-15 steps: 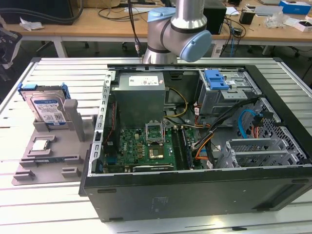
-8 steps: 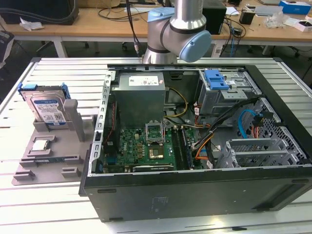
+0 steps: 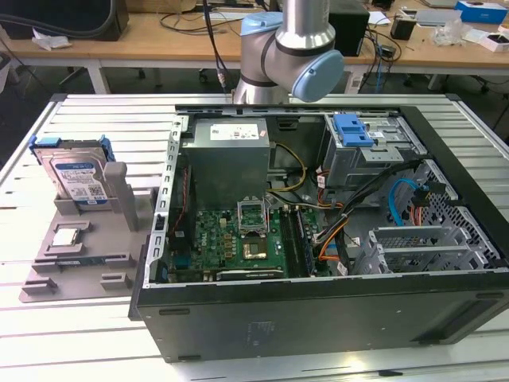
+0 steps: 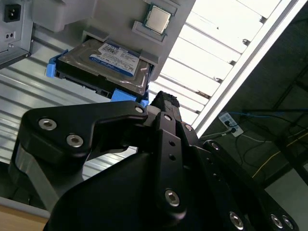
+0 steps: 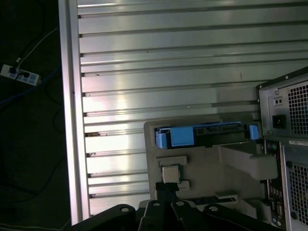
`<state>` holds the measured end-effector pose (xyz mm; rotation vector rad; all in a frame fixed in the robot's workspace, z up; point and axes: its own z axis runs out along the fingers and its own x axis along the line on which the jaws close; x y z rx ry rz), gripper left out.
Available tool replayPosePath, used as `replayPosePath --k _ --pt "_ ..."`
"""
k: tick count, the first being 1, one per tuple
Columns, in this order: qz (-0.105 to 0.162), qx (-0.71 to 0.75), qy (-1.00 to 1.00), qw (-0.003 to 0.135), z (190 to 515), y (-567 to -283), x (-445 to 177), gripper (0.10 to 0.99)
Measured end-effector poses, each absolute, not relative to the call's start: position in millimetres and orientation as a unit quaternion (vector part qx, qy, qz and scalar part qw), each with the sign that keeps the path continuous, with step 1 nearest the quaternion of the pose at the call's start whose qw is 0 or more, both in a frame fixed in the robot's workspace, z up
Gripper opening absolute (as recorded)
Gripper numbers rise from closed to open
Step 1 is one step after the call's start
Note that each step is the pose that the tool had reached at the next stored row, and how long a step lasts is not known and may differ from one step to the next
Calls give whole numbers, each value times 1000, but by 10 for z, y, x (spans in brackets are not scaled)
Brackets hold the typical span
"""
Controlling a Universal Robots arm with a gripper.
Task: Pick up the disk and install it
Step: 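Reach for the disk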
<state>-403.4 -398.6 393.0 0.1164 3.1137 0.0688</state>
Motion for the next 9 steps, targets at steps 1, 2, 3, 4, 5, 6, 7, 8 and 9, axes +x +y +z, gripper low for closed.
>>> replayPosePath --k 1,2,3,4,5,6,7,8,9 --pt "22 37 999 12 3930 -3985 -4036 106" --pt "22 37 999 12 3930 -3985 -4036 106" --pt "22 37 999 12 3930 -3985 -4037 106" --pt "22 37 999 12 3930 -3985 -4038 106" --pt "22 37 999 12 3930 -3985 -4038 106" --pt "22 37 999 12 3930 -3985 -4039 106" --pt "22 37 999 12 3930 -3985 -4040 106" --pt "22 37 999 13 3930 -3985 -4040 106" --pt "22 37 999 13 3930 -3985 -4041 106"
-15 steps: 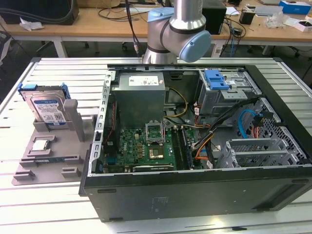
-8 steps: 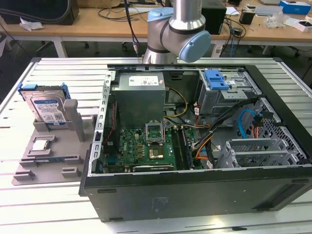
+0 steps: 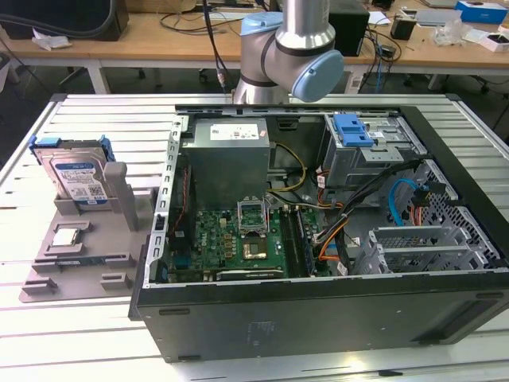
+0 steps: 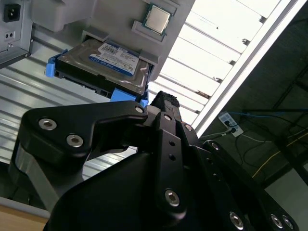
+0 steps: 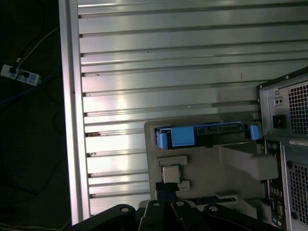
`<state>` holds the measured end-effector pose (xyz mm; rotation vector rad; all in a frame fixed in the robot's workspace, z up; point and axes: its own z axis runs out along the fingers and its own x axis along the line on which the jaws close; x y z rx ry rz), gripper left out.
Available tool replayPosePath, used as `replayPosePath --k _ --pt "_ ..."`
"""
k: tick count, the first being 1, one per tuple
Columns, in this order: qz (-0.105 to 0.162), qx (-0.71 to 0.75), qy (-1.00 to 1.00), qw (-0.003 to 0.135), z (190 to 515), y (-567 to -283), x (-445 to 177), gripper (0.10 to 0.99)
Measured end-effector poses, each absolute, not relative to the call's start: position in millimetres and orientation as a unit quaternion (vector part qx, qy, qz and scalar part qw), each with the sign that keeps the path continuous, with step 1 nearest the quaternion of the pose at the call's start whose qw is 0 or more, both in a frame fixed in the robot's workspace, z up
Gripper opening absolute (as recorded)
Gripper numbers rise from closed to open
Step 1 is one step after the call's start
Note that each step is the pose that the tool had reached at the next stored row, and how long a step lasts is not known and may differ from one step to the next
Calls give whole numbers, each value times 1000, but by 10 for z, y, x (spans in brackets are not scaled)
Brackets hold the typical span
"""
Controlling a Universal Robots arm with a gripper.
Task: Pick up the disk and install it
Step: 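Pick up the disk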
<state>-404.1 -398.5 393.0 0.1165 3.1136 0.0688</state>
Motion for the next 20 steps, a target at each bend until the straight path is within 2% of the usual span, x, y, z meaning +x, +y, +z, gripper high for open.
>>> replayPosePath --k 7,12,20 --pt "22 16 1000 12 3930 -3985 -4043 106" --pt "23 -73 997 10 3930 -3985 -4043 106" --pt "24 -136 990 8 3930 -3985 -4043 106"
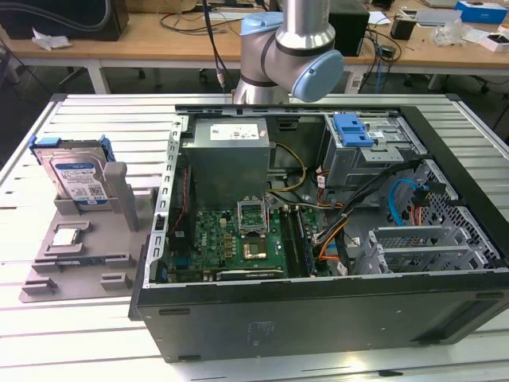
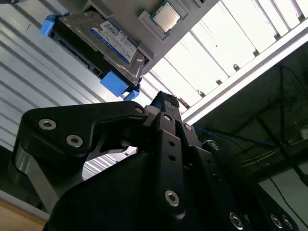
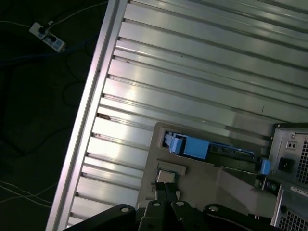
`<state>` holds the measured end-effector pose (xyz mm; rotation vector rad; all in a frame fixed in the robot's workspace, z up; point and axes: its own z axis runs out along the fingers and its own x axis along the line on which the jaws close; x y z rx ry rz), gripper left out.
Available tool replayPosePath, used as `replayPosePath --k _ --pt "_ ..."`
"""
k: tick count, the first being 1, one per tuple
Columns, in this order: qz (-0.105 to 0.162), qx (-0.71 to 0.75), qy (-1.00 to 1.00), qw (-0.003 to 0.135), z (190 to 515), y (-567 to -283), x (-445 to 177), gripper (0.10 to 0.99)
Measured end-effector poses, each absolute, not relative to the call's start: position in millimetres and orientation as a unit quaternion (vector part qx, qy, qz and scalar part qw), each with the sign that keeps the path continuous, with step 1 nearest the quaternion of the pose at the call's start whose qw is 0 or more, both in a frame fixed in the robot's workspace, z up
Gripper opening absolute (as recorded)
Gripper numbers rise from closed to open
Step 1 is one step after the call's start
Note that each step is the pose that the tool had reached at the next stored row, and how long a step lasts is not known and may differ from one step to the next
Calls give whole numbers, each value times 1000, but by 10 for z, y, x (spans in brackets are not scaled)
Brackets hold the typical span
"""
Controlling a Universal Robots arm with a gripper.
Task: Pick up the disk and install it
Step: 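Pick up the disk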
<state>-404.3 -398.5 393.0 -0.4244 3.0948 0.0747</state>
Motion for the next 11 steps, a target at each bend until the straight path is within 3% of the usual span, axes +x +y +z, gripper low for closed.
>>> replayPosePath --k 11 --pt "25 -218 976 6 3930 -3985 -4043 106"
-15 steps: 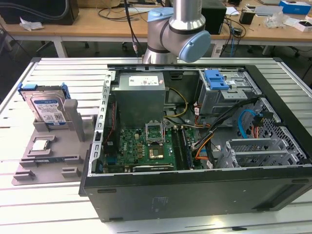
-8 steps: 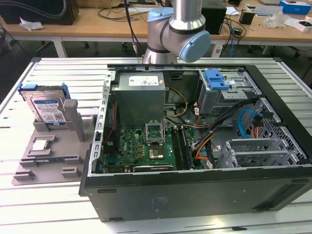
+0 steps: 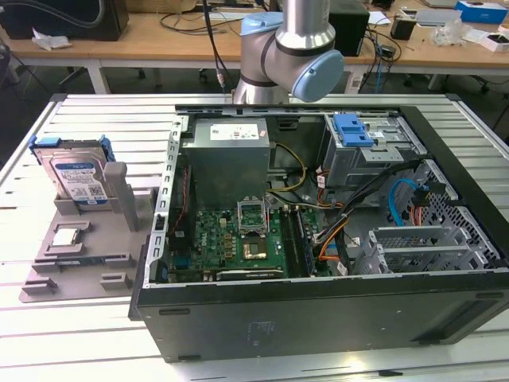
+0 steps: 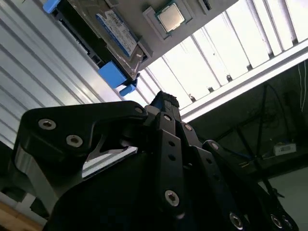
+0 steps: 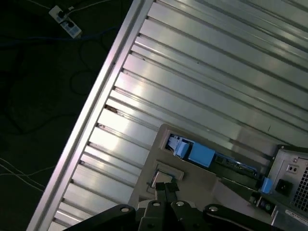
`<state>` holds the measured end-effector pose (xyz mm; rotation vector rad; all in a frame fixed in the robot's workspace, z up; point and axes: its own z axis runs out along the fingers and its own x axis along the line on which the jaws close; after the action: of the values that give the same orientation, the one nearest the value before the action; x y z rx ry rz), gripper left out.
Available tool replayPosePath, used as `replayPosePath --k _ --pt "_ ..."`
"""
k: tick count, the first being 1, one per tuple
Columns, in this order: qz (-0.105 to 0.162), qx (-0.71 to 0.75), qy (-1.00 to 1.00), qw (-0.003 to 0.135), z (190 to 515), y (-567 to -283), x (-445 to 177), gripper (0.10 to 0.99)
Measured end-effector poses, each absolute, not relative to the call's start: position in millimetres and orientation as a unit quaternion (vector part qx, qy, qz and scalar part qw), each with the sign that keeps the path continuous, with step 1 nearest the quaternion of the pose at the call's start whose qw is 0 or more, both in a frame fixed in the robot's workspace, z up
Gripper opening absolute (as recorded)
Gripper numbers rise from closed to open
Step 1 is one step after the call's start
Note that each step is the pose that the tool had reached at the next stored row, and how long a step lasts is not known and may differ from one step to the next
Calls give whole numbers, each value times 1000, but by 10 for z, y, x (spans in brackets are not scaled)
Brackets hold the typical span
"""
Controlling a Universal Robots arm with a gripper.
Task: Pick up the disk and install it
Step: 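Pick up the disk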
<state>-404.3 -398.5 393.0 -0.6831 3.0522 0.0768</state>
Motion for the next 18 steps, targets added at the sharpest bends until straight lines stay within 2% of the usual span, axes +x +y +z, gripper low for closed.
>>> replayPosePath --k 18 --pt "25 -336 941 3 3930 -3985 -4043 106"
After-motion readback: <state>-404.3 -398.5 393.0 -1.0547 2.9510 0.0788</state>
